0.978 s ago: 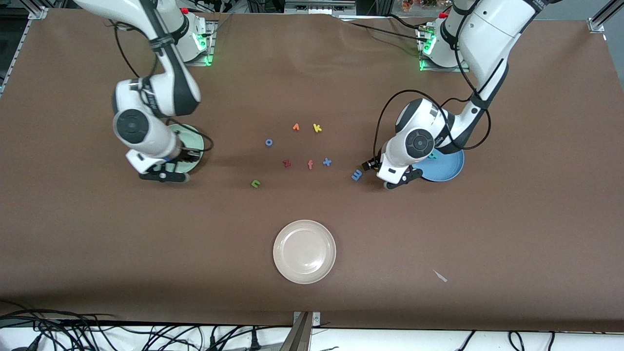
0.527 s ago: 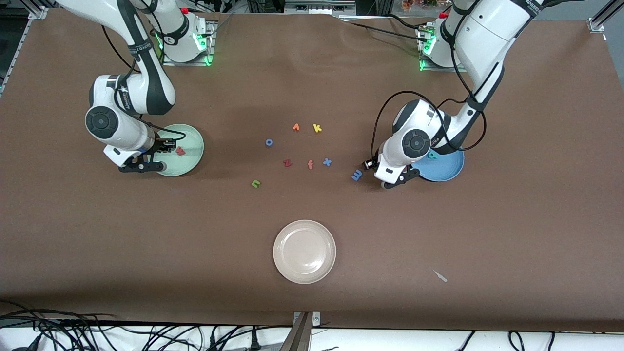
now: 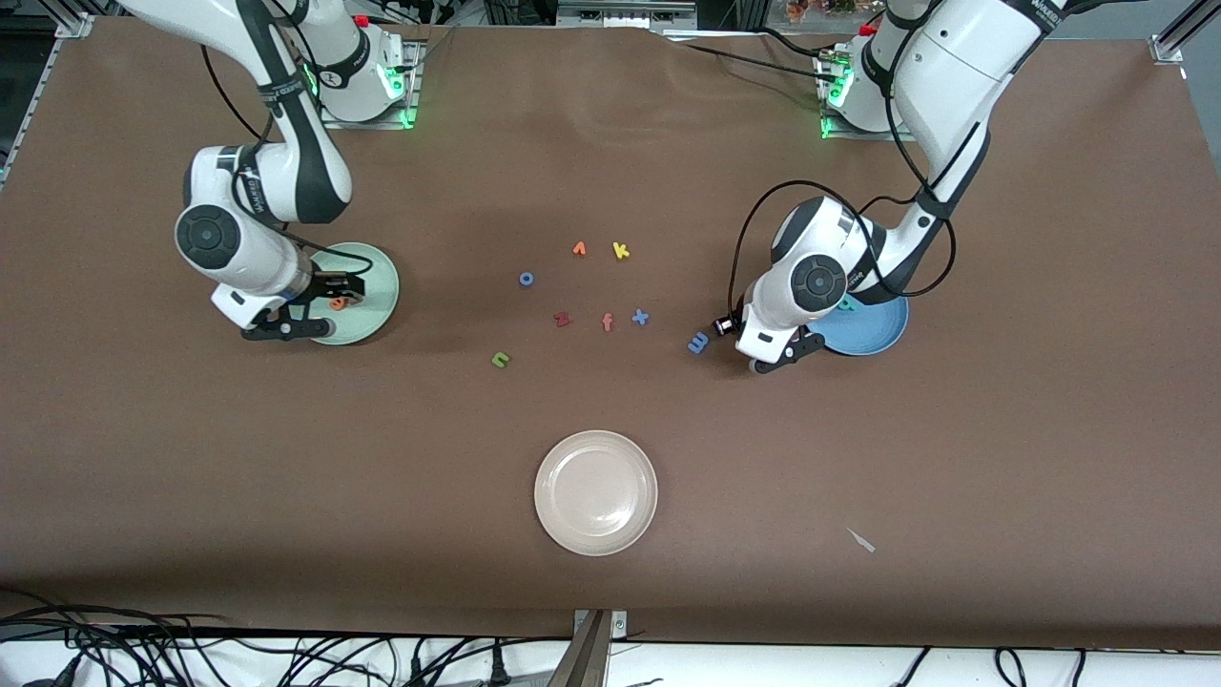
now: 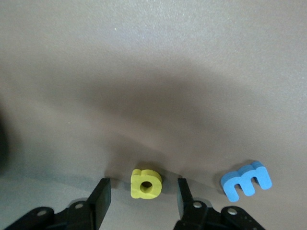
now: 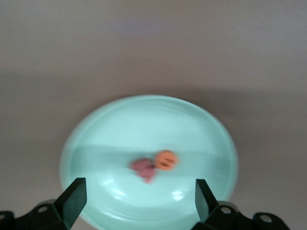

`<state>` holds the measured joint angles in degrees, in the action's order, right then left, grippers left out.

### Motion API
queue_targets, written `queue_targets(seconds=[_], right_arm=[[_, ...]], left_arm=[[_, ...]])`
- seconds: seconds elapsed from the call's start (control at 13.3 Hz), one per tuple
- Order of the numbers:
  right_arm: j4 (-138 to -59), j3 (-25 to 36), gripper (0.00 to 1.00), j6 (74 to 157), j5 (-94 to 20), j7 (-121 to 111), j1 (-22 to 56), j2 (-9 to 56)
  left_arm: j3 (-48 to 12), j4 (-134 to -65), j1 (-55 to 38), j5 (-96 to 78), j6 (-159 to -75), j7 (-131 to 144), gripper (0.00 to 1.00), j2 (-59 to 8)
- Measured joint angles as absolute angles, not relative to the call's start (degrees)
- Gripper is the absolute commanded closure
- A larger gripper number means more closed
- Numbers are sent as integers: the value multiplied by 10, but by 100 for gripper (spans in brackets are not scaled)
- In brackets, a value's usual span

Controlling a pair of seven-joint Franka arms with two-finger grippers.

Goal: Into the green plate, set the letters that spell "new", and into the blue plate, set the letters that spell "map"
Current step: 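Place orange on green plate with the right gripper while the left gripper descends, then grasp the green letter with the right gripper while the left gripper grasps yellow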

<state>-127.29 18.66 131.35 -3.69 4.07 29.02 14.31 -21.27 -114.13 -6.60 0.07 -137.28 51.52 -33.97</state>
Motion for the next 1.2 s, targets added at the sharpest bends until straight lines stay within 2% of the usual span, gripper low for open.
queue_targets(seconds=[0.23,0.6,0.83,1.05,1.2], right_arm=[[-1198,110,1,1318,-52,200,306,184],[-999,62,14,1351,-54,443,333,369],[-979,58,16,1397,-58,486,333,410],[-978,55,16,1400,-60,498,341,416],[-978,55,24,1390,-61,498,344,415]], left_arm=[[-212,-1141,-66,1,-1373,515,38,-341],[-212,-1140,-66,1,-1373,515,39,-341],[-212,-1140,-66,1,-1373,515,40,-341],[-212,-1140,-66,1,-1373,515,44,-341],[-212,-1140,-66,1,-1373,515,45,-341]])
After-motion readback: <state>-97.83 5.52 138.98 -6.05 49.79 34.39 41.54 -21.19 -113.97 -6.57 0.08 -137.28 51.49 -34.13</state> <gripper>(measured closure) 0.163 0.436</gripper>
